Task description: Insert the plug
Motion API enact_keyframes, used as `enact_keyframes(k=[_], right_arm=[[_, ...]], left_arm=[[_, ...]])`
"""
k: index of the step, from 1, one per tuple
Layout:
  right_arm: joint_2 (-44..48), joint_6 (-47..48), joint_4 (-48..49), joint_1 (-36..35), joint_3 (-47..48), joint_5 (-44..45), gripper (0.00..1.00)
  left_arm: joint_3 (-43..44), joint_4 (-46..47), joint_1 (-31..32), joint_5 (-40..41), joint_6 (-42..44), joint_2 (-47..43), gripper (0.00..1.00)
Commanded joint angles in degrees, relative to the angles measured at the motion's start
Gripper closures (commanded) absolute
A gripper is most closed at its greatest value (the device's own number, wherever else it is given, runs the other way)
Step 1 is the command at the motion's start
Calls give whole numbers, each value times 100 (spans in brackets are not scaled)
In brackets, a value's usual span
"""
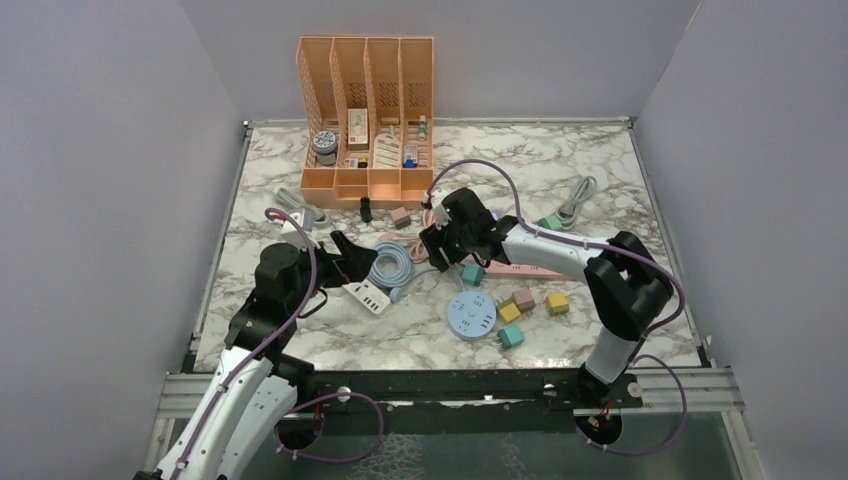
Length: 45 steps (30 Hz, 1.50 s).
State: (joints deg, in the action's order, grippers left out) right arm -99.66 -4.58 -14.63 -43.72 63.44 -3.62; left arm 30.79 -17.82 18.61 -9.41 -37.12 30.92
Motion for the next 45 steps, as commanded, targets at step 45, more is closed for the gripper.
enact_keyframes(k=[45], right_arm=[[944, -388, -450, 5, 735, -971, 72]], left_arm=[[277, 436, 20, -1405, -67, 483, 1]])
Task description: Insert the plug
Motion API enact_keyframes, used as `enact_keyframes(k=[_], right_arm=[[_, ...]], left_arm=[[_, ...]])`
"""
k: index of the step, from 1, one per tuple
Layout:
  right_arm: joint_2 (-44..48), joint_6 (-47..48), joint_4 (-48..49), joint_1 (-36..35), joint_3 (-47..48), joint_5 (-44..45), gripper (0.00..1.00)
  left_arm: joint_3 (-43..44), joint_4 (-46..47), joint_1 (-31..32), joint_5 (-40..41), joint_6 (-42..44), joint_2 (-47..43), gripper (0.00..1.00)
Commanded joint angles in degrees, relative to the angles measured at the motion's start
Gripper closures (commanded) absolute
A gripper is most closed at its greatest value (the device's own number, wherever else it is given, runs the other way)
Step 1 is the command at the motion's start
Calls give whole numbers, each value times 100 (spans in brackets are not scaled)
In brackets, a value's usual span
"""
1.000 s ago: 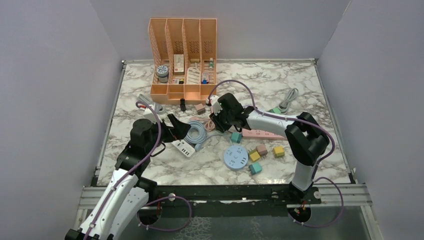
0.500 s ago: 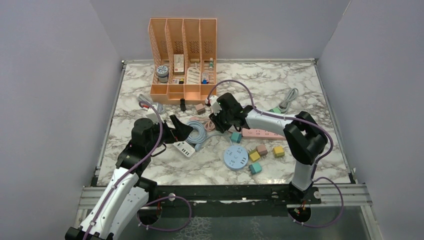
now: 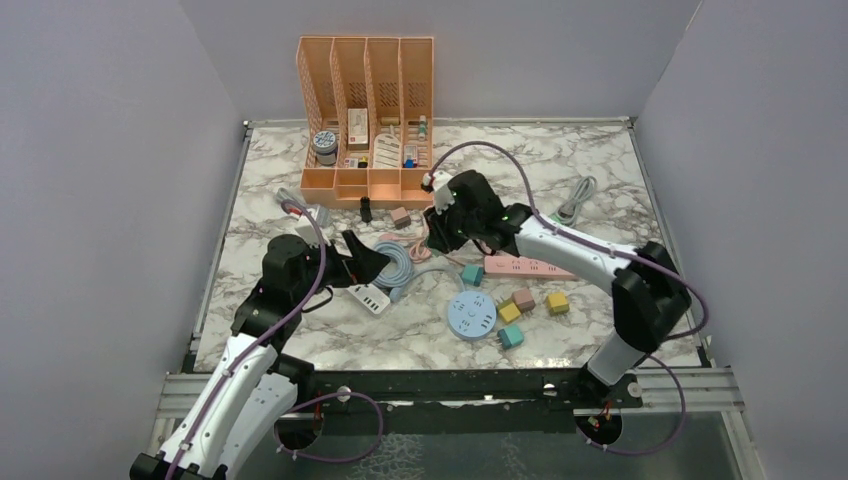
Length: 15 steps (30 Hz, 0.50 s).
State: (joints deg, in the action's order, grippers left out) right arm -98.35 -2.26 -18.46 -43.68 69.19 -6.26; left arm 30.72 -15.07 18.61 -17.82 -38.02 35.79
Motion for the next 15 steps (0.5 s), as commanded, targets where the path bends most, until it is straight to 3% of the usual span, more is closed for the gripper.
enact_keyframes(k=[1, 9, 15], right_arm=[[980, -769, -90, 0, 101, -929, 72], [2383, -2114, 556, 2, -705, -2900, 72], [2766, -2927, 1218, 0, -1103, -4162, 72]], left_arm=[[318, 188, 20, -714, 0, 5, 1], [538, 756, 56, -2554, -337, 382, 10], [553, 1050, 484, -3063, -484, 419, 16]])
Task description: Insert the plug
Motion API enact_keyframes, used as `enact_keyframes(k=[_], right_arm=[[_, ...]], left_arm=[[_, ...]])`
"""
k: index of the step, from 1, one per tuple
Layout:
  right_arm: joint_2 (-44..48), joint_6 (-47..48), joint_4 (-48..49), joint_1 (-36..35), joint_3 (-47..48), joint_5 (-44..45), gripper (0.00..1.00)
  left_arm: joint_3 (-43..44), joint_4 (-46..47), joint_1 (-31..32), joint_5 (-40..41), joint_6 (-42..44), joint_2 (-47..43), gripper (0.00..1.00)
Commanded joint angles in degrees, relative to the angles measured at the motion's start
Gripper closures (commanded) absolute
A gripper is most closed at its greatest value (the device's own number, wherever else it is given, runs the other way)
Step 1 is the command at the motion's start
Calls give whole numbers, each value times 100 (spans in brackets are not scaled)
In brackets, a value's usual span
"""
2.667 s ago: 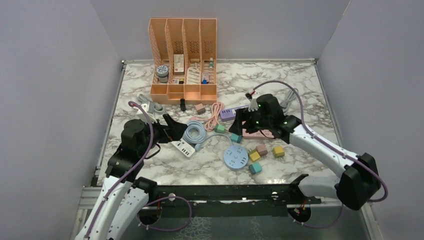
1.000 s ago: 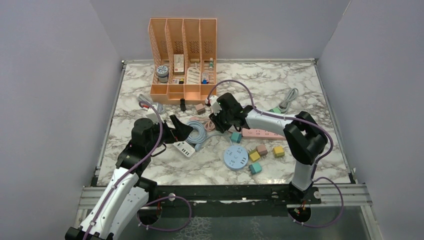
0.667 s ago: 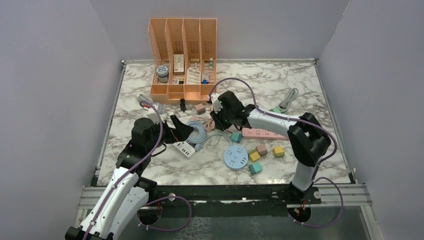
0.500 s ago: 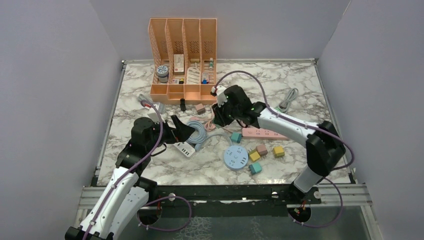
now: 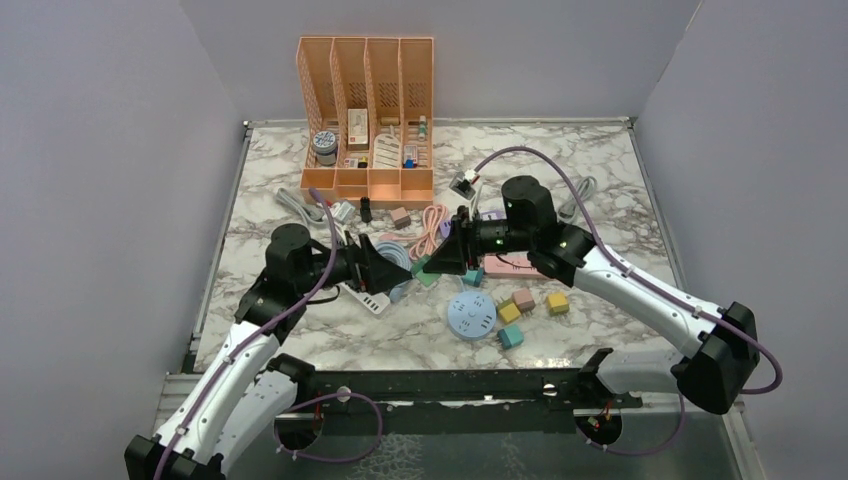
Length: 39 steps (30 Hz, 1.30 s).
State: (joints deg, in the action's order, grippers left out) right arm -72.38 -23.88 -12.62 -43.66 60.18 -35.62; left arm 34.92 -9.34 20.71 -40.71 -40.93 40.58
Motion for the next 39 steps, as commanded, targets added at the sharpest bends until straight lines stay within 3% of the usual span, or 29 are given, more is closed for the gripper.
enact_keyframes(k=[1, 14, 20, 23, 26, 29, 31, 34, 39], right_arm=[[198, -843, 698, -2, -241, -1347, 72], [286, -1251, 1174, -2, -314, -2165, 73], [268, -1417, 1295, -2, -346, -2203, 73], [268, -1482, 1387, -2, -365, -2183, 72], [289, -1576, 1461, -2, -392, -2098, 69], [407, -1724, 1497, -2, -474, -1746, 56], [563, -1889, 1579, -2, -606, -1397, 39], [910, -2260, 1929, -2, -965, -803, 25], [1407, -3347, 3475, -2, -1835, -233, 21]], left_arm=[[116, 625, 372, -848, -262, -74, 16], [96, 1254, 947, -595, -699, -43, 49], [85, 1449, 1087, -681, -802, 28, 55], [94, 1482, 1180, -725, -803, 126, 65], [95, 1510, 1246, -738, -794, 143, 82], [118, 1523, 1256, -705, -798, 107, 100], [137, 1535, 1251, -614, -830, 62, 100], [180, 1631, 1251, -395, -1011, 0, 100], [341, 1971, 1251, 85, -1626, -49, 100]])
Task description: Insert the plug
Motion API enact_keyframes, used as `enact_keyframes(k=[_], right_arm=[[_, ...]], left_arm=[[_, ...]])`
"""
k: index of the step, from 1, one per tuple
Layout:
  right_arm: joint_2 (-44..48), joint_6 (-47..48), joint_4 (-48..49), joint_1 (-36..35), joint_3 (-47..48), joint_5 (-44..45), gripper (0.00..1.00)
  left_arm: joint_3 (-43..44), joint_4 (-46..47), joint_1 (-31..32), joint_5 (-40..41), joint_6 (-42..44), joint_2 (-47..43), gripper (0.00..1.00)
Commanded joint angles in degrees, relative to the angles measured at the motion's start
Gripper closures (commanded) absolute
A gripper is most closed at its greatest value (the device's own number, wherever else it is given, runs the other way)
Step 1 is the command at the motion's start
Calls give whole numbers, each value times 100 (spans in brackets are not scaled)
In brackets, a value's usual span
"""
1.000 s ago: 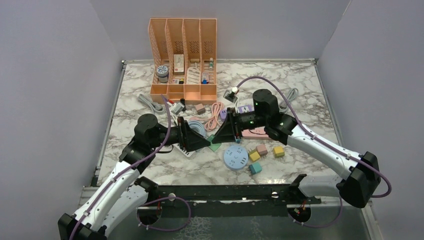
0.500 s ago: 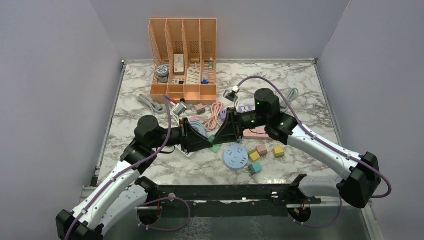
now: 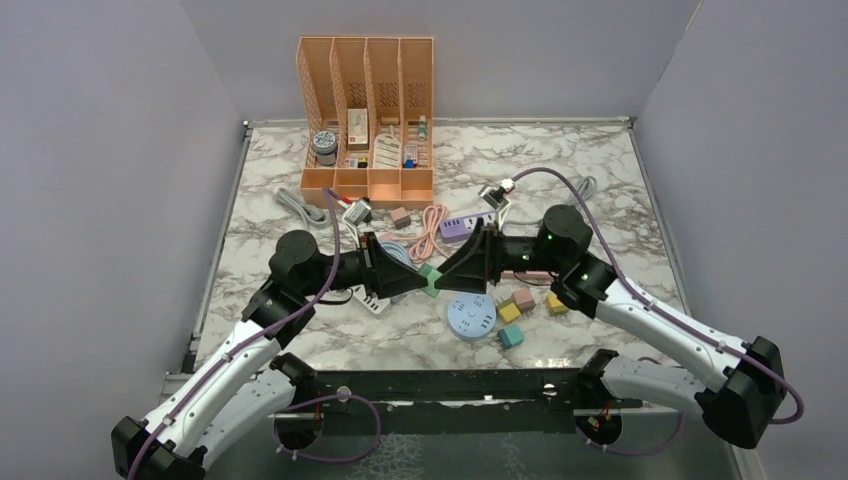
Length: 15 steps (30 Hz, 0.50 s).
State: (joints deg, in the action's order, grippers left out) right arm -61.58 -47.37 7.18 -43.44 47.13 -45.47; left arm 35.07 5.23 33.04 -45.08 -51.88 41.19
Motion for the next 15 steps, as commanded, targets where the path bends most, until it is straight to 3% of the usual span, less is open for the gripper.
enact_keyframes(k=[1, 4, 15], right_arm=[[398, -1252, 1891, -24, -724, 838, 21], [484, -1659, 2620, -24, -1030, 1195, 23], [-219, -2036, 3320, -24, -478, 1602, 38]], left_arm=[[375, 572, 19, 611, -625, -111, 100], [479, 792, 25, 858, -1000, -80, 100], [631, 936, 27, 1295, -1605, 49, 100]])
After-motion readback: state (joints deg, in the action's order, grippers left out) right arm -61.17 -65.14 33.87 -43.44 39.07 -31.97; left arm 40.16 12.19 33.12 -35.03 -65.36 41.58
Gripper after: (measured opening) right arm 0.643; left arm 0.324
